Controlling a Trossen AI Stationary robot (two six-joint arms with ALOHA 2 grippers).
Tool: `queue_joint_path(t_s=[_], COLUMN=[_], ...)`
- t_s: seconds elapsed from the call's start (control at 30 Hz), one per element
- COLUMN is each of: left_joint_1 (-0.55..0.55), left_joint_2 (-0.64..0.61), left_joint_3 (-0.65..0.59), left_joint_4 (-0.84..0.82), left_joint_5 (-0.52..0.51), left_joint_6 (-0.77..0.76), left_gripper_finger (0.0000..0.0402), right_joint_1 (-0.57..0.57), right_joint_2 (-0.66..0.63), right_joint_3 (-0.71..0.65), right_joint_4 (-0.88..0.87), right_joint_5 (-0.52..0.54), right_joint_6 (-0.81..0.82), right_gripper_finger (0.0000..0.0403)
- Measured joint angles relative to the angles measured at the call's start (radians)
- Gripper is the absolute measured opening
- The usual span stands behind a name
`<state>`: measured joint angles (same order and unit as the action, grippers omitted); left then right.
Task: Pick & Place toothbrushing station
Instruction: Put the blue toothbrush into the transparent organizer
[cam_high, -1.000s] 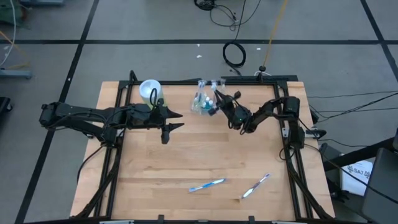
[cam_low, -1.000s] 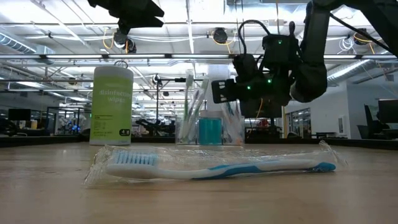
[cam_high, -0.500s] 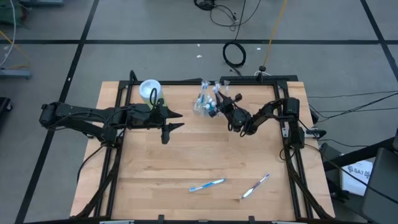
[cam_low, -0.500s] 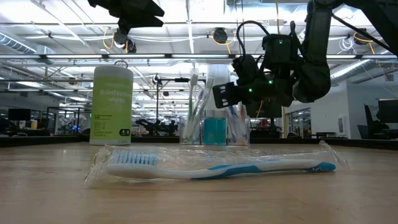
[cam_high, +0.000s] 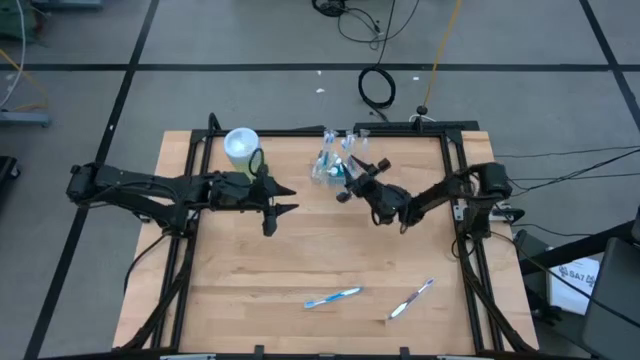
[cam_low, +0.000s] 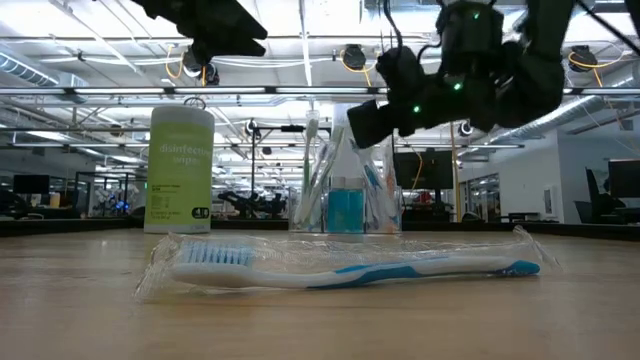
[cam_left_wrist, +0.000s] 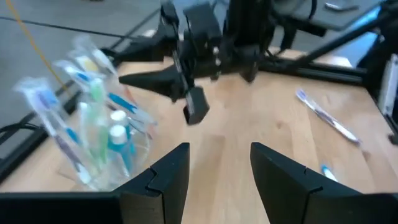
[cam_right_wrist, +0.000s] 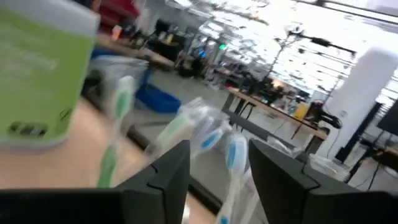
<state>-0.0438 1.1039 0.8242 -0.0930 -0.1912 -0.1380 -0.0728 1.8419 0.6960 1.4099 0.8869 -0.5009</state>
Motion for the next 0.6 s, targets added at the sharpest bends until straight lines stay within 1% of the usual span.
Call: queue_joint_path(t_s=[0.07,0.17,0.3,0.37,0.43,0.53,0.6], left_joint_1=[-0.013,-0.04,-0.088,-0.117,-0.148,-0.201,-0.234], left_joint_2=[0.034,0.094,0.173,0.218,0.263,0.333,0.387], left_joint_3=[0.001,0.0,0.0,0.001,0.0,0.001,0.001], left_joint_4=[0.014,0.006,0.033,0.057,0.076,0.159,0.246], left_joint_5=[0.012,0.016,0.021,0.036,0.037,0.036,0.037], left_joint_6=[-0.002,-0.004,-0.033,-0.072,-0.117,-0.16,-0.163], left_gripper_finger=[0.0177,0.0177,0.0177,0.0177,0.0177,0.0177,0.0177], right_joint_1=[0.033,0.075,0.123,0.145,0.168,0.202,0.225], right_joint_2=[-0.058,-0.154,-0.272,-0.322,-0.362,-0.406,-0.429], right_joint_3=[-0.013,-0.041,-0.074,-0.092,-0.114,-0.148,-0.166], right_joint_4=[-0.091,-0.247,-0.467,-0.542,-0.576,-0.575,-0.571], right_joint_5=[0.002,0.003,-0.001,0.0,-0.001,-0.001,-0.001], right_joint_6=[0.006,0.065,0.216,0.288,0.347,0.428,0.482], right_gripper_finger=[0.0163,0.0167,0.0167,0.0167,0.0167,0.0165,0.0165])
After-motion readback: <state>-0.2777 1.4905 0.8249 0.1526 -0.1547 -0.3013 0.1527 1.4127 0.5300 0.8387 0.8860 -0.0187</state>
